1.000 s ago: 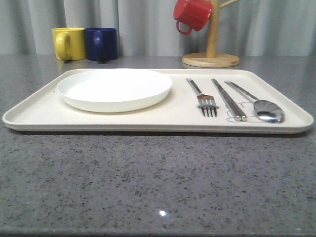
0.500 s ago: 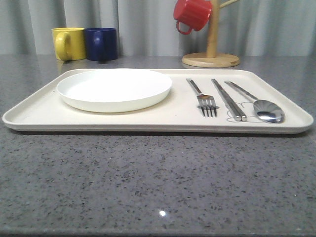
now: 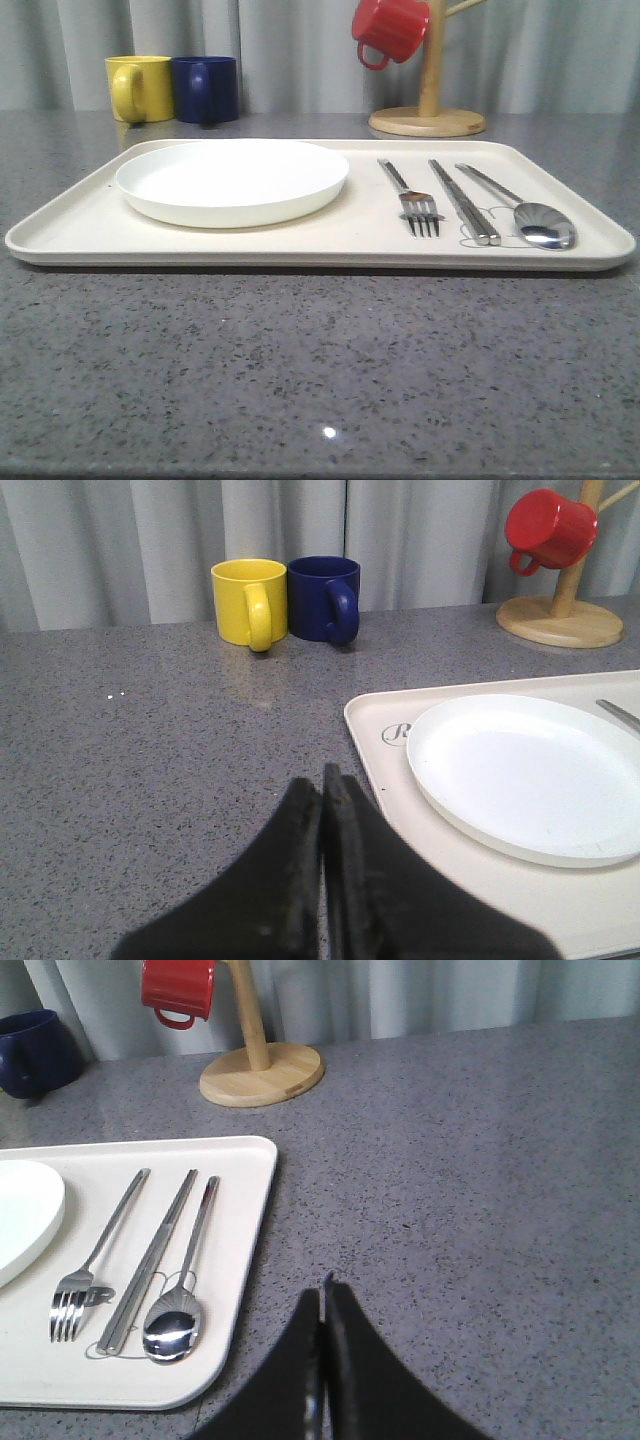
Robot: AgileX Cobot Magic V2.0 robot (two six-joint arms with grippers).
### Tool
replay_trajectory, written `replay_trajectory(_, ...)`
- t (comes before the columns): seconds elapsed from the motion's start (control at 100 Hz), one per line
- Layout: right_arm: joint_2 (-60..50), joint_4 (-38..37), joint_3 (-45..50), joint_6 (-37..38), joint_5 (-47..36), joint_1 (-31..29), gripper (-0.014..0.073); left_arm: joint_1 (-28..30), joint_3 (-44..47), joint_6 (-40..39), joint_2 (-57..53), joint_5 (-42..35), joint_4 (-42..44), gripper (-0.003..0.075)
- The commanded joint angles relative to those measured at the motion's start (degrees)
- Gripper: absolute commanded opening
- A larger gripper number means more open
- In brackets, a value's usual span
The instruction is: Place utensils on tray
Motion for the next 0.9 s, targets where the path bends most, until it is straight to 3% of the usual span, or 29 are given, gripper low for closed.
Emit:
replay_trajectory(0.0,0.4,-1.6,-1.4,-0.1,-4.9,-0.3,-0.0068,-0.5,-1.6,0.0,0.2,-4.6,-0.4,-0.0018)
replay_trajectory(0.41,0.4,-1.7,-1.3,-0.1,-5.6,-0.3,-0.0068,-0.5,-1.6,0.0,0.2,-4.6,-0.4,-0.0018)
replay_trajectory(0.55,0.3,-1.0,-1.3,-3.8,-6.8,-0.4,-0.0068,-0.5,-1.6,0.0,0.2,-4.6,-0.4,-0.0018)
replay_trajectory(0.75,0.3,8.6,-1.0,-14.4,-10.8,-5.3,-0.0068,-0.5,-1.6,0.0,0.2,-4.6,-0.4,-0.0018)
replay_trajectory(0.89,-0.8,16.6,2.6,-20.5,-17.9,-10.4,-0.0068,-0.5,-1.6,0.0,0.2,-4.6,-0.4,-0.0018)
